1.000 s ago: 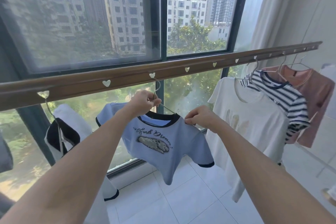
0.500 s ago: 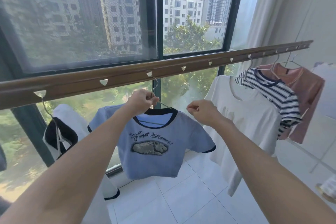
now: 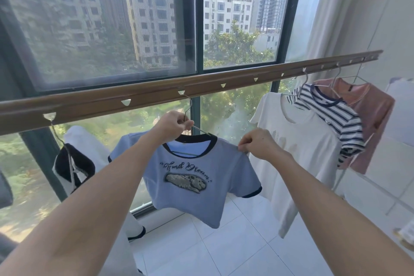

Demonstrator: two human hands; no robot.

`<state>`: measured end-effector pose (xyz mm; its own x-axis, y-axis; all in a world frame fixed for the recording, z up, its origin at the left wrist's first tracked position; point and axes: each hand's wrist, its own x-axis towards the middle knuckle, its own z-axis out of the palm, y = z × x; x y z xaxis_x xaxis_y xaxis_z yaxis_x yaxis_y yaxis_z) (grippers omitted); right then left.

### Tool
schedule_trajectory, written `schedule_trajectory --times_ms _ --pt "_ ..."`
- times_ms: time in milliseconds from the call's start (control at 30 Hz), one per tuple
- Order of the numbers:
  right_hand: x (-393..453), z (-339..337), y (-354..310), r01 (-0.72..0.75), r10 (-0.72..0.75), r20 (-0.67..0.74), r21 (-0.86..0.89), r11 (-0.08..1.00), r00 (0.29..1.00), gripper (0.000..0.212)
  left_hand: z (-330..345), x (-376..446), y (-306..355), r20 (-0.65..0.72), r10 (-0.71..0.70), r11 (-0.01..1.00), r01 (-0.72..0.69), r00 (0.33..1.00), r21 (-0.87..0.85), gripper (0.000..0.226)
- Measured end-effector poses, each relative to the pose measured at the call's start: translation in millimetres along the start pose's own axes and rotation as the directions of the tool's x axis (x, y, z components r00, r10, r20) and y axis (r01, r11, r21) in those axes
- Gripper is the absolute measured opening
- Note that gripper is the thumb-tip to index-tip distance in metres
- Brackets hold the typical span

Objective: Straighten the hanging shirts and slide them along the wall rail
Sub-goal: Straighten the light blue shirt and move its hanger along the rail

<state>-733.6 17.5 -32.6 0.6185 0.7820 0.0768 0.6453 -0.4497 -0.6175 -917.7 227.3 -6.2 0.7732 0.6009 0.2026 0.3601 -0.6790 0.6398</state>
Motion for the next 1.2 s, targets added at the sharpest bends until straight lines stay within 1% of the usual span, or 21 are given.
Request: schedule_trajectory --times_ms 100,167,233,300,333,367,400,433,467,500,600,667,733,800,833,900,967,1000,1067,1133,1200 --pt "-2 -4 -6 0.017 -0.024 -0.082 -0.087 0.996 0.996 0.016 0 -2 2 -0.016 -0.004 1.0 0.004 1.0 -0.009 0.027" --pt "-2 -7 -10 0.018 -0.032 -0.081 -0.165 0.986 0.996 0.017 2 -2 3 -0.028 -0.004 1.0 0.004 1.0 -0.003 0.027" --pt "-1 -9 -9 -0.005 -0.003 -0.034 -0.216 0.976 0.999 0.017 2 -2 3 -0.036 -0.007 1.0 0.007 0.999 0.003 0.027" --pt "-2 -11 -9 -0.023 0.047 0.079 -0.279 0.96 0.996 0.01 2 -2 3 -0.037 -0.008 1.0 0.009 0.999 0.012 0.028" --pt "-4 -11 -9 -0.027 0.07 0.135 -0.297 0.955 0.988 0.013 2 -1 2 -0.033 -0.008 1.0 0.009 0.999 0.017 0.029" --pt "-4 -10 -8 -0.028 0.078 0.164 -0.29 0.957 0.983 0.023 2 -1 2 -0.031 -0.01 1.0 0.01 0.999 0.023 0.029" --pt "-5 -8 -6 -0.033 0.075 0.152 -0.263 0.964 0.986 0.029 2 -1 1 -0.029 -0.011 1.0 0.011 1.0 0.024 0.029" --pt "-4 -7 -3 -0.027 0.049 0.095 -0.225 0.974 0.994 0.03 1 -1 0 -0.03 -0.009 1.0 0.01 1.0 0.021 0.029" --pt "-3 -6 -1 -0.023 0.03 0.033 -0.183 0.983 0.999 0.023 2 -1 0 -0.029 -0.006 1.0 0.007 1.0 0.017 0.029" --pt "-2 -4 1 -0.009 0.009 0.005 -0.14 0.99 1.0 0.015 1 -2 0 -0.029 -0.006 1.0 0.007 1.0 0.017 0.029" --pt "-3 2 1 0.024 -0.015 0.084 -0.099 0.995 0.996 0.024 0 -3 -1 -0.023 -0.005 1.0 0.006 1.0 0.014 0.028" --pt "-5 6 0 0.04 -0.032 0.077 -0.105 0.994 0.996 0.019 0 -3 -1 -0.015 -0.004 1.0 0.004 1.0 0.009 0.028" --pt "-6 8 -1 0.039 -0.035 0.065 -0.069 0.997 0.997 0.014 0 -4 -2 -0.011 -0.001 1.0 0.001 1.0 0.007 0.028" --pt "-7 10 -4 0.051 -0.048 0.068 -0.04 0.998 0.997 0.017 0 -4 -3 -0.014 0.005 1.0 -0.005 1.0 0.004 0.028" --pt "-8 11 -6 0.073 -0.07 0.062 -0.044 0.996 0.996 0.017 1 -4 -3 -0.018 0.011 1.0 -0.011 1.0 0.011 0.029" --pt "-5 12 -10 0.114 -0.109 0.049 -0.12 0.986 0.993 0.004 -1 -5 -4 -0.014 0.036 0.999 -0.036 0.999 0.037 0.031" --pt "1 13 -11 0.115 -0.109 0.038 -0.204 0.972 0.993 0.024 -6 -6 -11 0.021 0.068 0.994 -0.07 0.997 0.082 0.031" --pt "4 12 -11 0.1 -0.095 0.032 -0.238 0.966 0.995 0.027 -11 -6 -18 0.04 0.061 0.993 -0.065 0.997 0.099 0.031" --pt "9 11 -10 0.091 -0.086 0.03 -0.293 0.952 0.996 0.019 -23 -10 -34 0.057 -0.001 0.985 -0.009 0.998 0.175 0.038" --pt "9 11 -17 0.145 -0.132 0.062 -0.3 0.943 0.989 0.015 -33 -15 -50 0.073 -0.087 0.954 0.062 0.994 0.292 0.043" --pt "6 14 -33 0.222 -0.207 0.087 -0.217 0.951 0.974 0.031 -35 -20 -61 0.104 -0.128 0.95 0.091 0.986 0.299 0.031"
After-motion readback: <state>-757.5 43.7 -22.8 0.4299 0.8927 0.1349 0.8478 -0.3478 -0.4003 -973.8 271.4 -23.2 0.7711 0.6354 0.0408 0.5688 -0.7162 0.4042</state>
